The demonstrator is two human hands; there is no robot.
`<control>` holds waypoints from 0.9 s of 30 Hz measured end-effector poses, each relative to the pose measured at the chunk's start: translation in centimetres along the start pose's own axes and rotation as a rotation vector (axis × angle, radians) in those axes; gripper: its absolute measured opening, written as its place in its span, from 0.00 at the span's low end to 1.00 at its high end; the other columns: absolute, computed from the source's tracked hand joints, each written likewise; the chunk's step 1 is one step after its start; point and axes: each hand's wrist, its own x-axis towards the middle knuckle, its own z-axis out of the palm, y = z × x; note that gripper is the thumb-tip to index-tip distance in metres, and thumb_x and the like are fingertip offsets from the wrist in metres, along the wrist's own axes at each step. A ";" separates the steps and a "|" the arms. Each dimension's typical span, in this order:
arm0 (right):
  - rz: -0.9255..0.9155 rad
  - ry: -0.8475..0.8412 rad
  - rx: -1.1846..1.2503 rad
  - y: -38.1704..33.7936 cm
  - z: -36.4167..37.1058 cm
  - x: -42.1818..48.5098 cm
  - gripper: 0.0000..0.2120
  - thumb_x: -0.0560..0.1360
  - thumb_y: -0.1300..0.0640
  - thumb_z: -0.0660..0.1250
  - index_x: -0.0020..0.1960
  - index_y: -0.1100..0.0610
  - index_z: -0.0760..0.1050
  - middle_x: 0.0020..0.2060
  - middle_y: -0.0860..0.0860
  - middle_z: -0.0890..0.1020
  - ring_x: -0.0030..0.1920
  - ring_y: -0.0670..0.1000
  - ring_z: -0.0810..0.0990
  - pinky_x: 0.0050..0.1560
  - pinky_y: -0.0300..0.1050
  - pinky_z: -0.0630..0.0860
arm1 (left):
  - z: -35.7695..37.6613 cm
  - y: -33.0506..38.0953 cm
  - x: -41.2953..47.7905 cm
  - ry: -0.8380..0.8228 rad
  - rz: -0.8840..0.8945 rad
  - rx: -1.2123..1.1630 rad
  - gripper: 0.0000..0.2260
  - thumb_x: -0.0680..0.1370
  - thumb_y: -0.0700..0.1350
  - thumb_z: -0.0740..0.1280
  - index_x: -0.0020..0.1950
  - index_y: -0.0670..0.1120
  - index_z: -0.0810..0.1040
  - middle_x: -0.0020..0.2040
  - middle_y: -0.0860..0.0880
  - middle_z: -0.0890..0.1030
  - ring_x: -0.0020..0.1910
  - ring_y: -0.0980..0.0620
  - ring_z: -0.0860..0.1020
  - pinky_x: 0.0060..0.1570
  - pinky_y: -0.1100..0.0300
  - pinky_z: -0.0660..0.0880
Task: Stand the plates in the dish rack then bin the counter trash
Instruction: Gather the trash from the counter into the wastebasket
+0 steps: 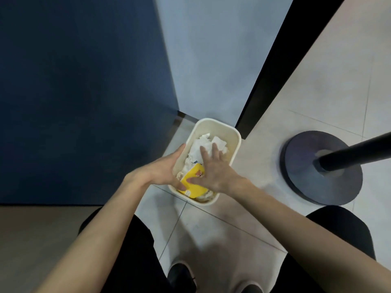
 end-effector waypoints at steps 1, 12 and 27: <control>0.009 -0.035 -0.048 -0.5 0.9 0.0 0.59 0.66 0.31 0.70 0.79 0.50 0.35 0.77 0.59 0.33 0.77 0.67 0.38 0.76 0.63 0.48 | 0.1 -0.1 0.0 -0.023 -0.007 0.018 0.66 0.54 0.60 0.81 0.75 0.69 0.33 0.76 0.57 0.65 0.71 0.50 0.69 0.67 0.50 0.71; 0.172 -0.163 -0.229 -1.3 4.2 5.0 0.70 0.61 0.33 0.76 0.75 0.51 0.24 0.71 0.62 0.23 0.72 0.77 0.35 0.72 0.71 0.54 | 0.1 -0.7 0.0 -0.046 0.003 0.040 0.64 0.61 0.53 0.82 0.67 0.76 0.28 0.66 0.48 0.74 0.59 0.44 0.75 0.61 0.45 0.75; 0.258 -0.190 -0.314 -1.3 7.4 8.1 0.63 0.67 0.33 0.71 0.77 0.54 0.28 0.65 0.64 0.17 0.68 0.79 0.29 0.69 0.74 0.60 | 0.6 -0.2 -0.2 -0.021 -0.042 -0.080 0.62 0.66 0.44 0.81 0.68 0.77 0.30 0.61 0.51 0.76 0.56 0.48 0.77 0.60 0.51 0.75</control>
